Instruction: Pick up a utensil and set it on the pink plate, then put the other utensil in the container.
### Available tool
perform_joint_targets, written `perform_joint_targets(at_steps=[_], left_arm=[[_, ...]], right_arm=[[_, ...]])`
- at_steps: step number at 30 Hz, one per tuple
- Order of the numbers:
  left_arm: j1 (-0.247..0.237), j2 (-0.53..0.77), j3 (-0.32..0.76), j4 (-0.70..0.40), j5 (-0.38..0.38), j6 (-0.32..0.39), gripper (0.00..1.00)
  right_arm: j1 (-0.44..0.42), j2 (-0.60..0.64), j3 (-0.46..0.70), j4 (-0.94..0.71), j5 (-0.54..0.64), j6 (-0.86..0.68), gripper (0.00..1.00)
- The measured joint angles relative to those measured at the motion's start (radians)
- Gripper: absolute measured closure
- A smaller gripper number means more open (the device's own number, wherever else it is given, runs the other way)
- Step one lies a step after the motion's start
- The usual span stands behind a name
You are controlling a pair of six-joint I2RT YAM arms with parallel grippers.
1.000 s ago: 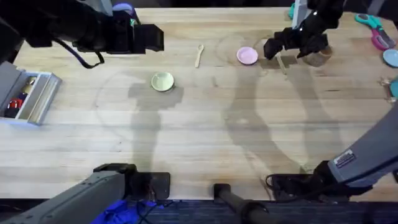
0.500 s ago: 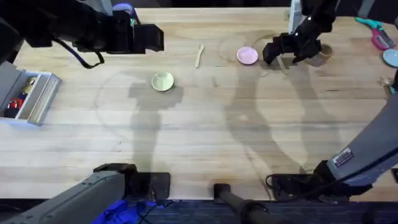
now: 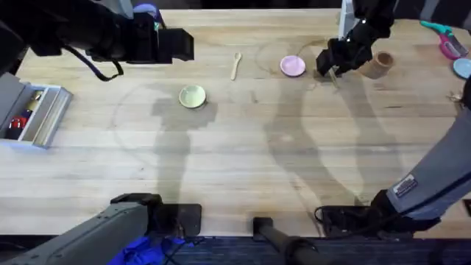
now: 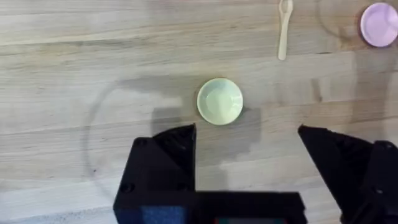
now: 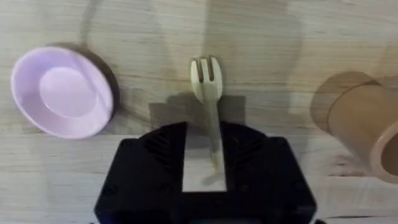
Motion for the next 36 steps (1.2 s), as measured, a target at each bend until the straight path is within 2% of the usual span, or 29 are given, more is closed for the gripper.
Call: perform_joint_targets(at_steps=[6, 14, 18, 31, 36], left_arm=[[0.000, 0.000, 0.000, 0.000, 0.000, 0.000, 0.007], [0.000, 0.000, 0.000, 0.000, 0.000, 0.000, 0.008], [0.000, 0.000, 0.000, 0.000, 0.002, 0.000, 0.008], [0.000, 0.000, 0.000, 0.000, 0.003, 0.000, 0.007], [0.000, 0.000, 0.000, 0.000, 0.003, 0.000, 0.007]], right_arm=[[0.000, 0.000, 0.000, 0.002, 0.004, 0.000, 0.811], [0.000, 0.000, 0.001, -0.003, 0.005, 0.001, 0.842], [0.000, 0.000, 0.003, -0.009, 0.009, 0.008, 0.956], [0.000, 0.000, 0.008, -0.013, 0.012, 0.007, 0.967], [-0.002, 0.003, 0.044, -0.035, 0.027, -0.001, 0.969]])
